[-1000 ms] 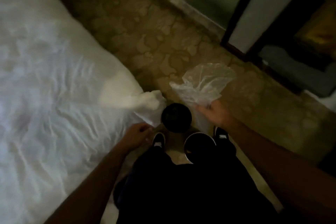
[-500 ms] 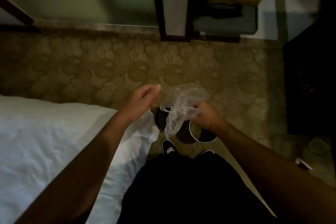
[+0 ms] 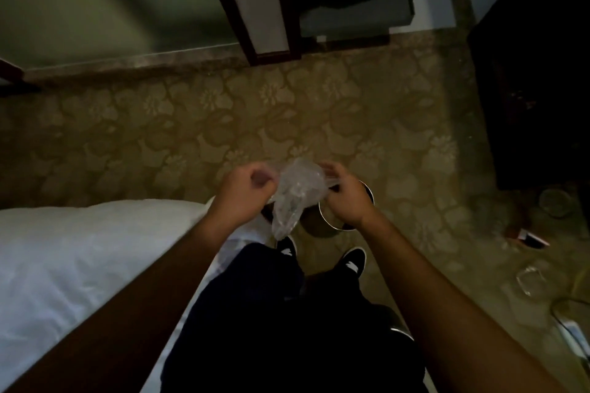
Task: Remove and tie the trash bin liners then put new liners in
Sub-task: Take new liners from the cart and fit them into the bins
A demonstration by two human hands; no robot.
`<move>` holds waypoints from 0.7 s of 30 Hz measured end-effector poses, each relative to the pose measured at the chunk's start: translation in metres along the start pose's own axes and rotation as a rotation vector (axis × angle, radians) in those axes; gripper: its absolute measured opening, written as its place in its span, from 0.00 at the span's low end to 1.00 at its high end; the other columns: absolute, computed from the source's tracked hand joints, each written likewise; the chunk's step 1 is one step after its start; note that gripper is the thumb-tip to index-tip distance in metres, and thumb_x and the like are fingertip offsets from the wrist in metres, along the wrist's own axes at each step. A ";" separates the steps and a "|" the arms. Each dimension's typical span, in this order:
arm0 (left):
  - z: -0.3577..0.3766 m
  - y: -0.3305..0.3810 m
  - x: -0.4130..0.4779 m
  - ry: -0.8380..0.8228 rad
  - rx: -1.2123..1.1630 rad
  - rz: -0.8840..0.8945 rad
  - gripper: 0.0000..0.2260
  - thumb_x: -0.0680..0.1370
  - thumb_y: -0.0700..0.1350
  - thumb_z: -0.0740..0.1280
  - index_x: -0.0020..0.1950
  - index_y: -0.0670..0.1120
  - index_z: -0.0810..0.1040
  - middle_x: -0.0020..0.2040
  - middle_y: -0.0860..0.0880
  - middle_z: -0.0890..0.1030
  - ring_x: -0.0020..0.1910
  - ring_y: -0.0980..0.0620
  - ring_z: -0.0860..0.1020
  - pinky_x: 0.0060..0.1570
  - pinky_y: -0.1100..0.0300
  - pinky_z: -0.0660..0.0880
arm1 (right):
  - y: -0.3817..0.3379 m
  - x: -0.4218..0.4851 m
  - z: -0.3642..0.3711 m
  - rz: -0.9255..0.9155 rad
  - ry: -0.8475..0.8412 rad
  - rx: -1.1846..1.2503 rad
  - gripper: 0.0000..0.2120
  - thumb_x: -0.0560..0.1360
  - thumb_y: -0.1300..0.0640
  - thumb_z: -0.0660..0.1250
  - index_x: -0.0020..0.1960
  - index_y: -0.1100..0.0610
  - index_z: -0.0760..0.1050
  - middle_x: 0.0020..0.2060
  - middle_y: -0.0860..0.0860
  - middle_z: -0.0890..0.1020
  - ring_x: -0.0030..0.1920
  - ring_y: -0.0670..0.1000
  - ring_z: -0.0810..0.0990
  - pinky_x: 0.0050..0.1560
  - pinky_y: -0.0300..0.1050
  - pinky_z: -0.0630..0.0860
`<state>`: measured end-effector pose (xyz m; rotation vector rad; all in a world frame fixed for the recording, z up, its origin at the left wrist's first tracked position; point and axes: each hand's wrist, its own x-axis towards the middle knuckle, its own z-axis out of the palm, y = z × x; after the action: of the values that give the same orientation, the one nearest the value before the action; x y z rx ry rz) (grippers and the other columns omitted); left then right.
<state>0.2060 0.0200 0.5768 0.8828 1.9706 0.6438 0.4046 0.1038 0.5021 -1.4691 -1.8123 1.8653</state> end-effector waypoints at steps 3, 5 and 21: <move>0.003 -0.010 0.013 -0.030 -0.024 -0.061 0.05 0.77 0.41 0.71 0.44 0.52 0.82 0.46 0.54 0.84 0.48 0.57 0.82 0.55 0.55 0.79 | -0.002 -0.012 -0.002 0.091 0.099 0.278 0.22 0.73 0.49 0.68 0.66 0.52 0.78 0.63 0.50 0.81 0.65 0.51 0.79 0.69 0.53 0.75; 0.002 -0.023 0.027 -0.089 -0.029 -0.093 0.04 0.77 0.42 0.71 0.45 0.51 0.82 0.44 0.53 0.85 0.46 0.53 0.83 0.55 0.49 0.81 | -0.015 -0.022 0.003 0.098 0.061 0.345 0.27 0.71 0.39 0.69 0.65 0.52 0.79 0.62 0.49 0.82 0.63 0.48 0.80 0.66 0.48 0.76; -0.016 -0.151 0.126 -0.252 0.178 0.169 0.03 0.80 0.41 0.67 0.48 0.48 0.75 0.41 0.56 0.80 0.40 0.60 0.80 0.35 0.69 0.73 | 0.077 0.049 0.140 0.350 0.426 -0.225 0.07 0.76 0.59 0.69 0.53 0.53 0.83 0.43 0.54 0.86 0.46 0.55 0.85 0.42 0.41 0.72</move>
<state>0.0932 0.0236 0.4151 1.1891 1.7568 0.4313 0.3198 0.0231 0.3838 -2.1837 -1.6764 1.3444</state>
